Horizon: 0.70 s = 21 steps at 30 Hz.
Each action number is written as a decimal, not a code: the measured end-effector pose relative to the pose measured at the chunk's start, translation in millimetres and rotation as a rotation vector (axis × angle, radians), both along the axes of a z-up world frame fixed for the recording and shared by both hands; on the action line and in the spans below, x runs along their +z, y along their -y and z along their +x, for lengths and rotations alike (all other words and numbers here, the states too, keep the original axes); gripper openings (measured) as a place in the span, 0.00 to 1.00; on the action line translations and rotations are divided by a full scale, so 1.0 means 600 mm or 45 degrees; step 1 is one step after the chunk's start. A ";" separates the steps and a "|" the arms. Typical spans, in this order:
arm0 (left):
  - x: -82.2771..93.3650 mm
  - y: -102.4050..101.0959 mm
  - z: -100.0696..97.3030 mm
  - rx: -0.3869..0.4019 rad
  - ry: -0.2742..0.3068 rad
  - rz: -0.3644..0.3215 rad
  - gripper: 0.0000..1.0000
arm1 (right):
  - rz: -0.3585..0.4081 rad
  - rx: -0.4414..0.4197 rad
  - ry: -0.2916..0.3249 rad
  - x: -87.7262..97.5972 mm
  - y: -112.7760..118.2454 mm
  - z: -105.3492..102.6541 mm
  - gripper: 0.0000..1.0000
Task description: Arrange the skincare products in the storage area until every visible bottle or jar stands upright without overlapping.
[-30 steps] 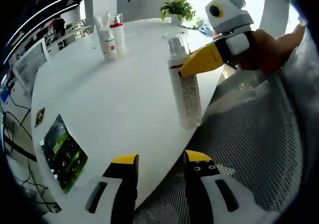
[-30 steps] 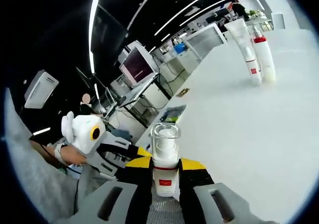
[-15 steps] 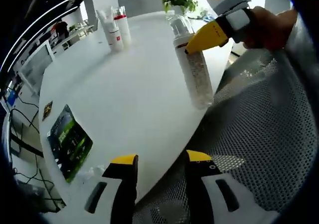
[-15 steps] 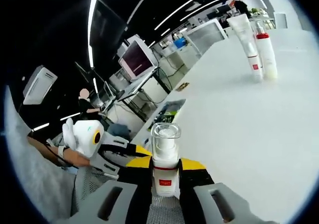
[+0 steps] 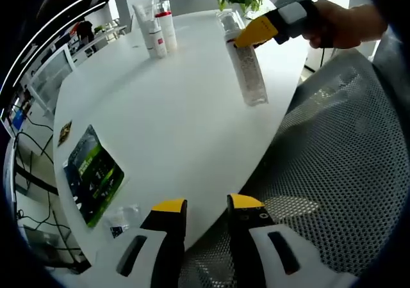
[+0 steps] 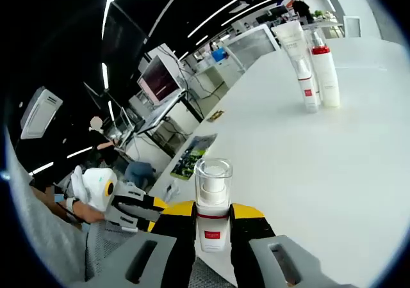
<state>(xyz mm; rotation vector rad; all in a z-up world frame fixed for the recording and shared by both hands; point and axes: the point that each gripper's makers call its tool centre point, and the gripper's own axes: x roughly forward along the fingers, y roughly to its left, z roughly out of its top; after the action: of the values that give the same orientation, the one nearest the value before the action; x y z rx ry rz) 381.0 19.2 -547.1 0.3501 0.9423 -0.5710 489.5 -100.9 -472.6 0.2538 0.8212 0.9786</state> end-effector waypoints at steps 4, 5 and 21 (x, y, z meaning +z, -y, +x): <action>0.000 -0.001 -0.001 0.000 -0.001 0.001 0.18 | -0.012 -0.046 0.038 0.010 0.007 0.039 0.14; -0.001 -0.001 -0.002 0.000 -0.006 0.003 0.18 | -0.017 -0.049 0.049 0.011 0.008 0.046 0.14; 0.000 -0.009 0.000 0.023 0.002 0.020 0.10 | -0.066 -0.165 0.144 0.042 0.049 0.161 0.14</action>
<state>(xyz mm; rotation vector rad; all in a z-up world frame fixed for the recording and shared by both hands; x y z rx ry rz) 381.1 24.6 -546.9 0.3555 0.9480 -0.5467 586.1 -130.1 -447.4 0.2029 0.7170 0.8417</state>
